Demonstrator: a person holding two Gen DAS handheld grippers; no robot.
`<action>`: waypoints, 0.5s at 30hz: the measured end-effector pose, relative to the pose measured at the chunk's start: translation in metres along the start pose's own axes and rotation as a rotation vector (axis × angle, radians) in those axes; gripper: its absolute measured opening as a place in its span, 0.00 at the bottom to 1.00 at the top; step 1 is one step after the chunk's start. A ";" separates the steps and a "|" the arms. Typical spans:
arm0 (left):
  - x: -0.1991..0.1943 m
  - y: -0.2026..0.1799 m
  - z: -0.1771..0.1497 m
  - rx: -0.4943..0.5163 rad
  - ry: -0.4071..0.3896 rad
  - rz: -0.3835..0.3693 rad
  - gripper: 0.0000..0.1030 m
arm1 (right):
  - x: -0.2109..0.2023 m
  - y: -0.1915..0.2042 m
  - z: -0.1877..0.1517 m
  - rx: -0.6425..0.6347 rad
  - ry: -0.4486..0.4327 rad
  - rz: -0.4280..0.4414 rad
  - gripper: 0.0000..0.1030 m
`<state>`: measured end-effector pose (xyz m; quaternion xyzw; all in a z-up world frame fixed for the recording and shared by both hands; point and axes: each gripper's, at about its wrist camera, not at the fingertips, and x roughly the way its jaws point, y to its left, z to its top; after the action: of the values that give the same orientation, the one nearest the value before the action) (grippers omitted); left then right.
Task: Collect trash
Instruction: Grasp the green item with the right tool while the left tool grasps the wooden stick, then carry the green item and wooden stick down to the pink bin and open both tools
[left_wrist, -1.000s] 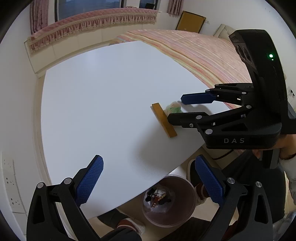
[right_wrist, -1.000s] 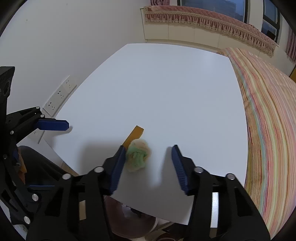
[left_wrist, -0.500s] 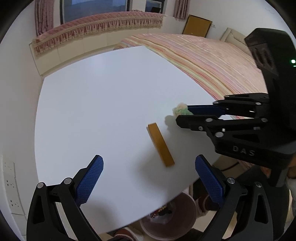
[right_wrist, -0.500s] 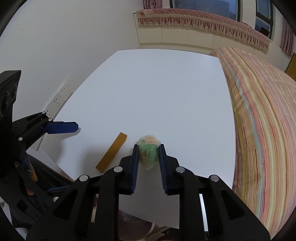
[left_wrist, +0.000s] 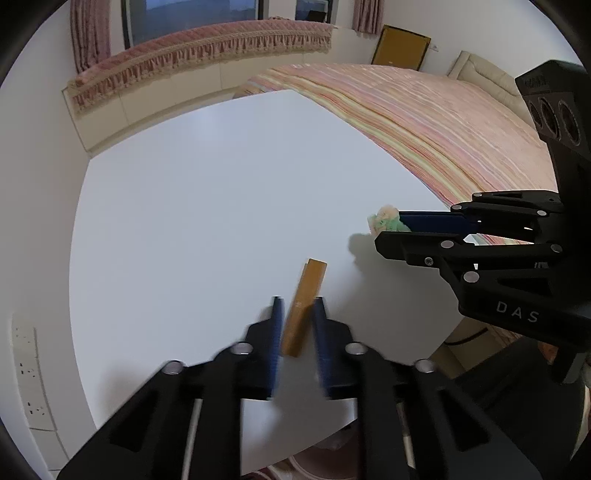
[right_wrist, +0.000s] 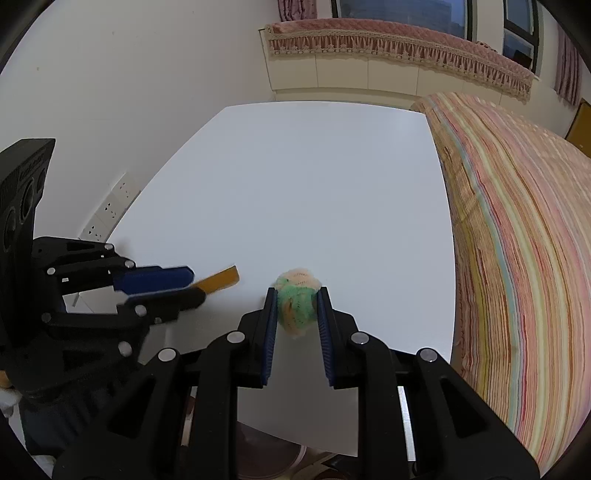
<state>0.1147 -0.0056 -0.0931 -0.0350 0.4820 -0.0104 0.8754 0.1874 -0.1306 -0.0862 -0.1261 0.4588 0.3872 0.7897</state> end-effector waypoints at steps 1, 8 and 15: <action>0.000 0.001 0.001 0.003 0.003 -0.009 0.12 | 0.000 -0.001 0.001 0.000 0.001 0.001 0.20; -0.006 0.007 0.006 0.013 0.002 -0.037 0.11 | -0.007 0.002 0.002 -0.010 -0.001 0.012 0.20; -0.040 0.002 0.001 0.029 -0.035 -0.062 0.11 | -0.033 0.017 -0.001 -0.040 -0.018 0.036 0.20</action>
<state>0.0941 -0.0019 -0.0584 -0.0372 0.4650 -0.0438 0.8835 0.1658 -0.1361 -0.0570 -0.1301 0.4460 0.4113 0.7842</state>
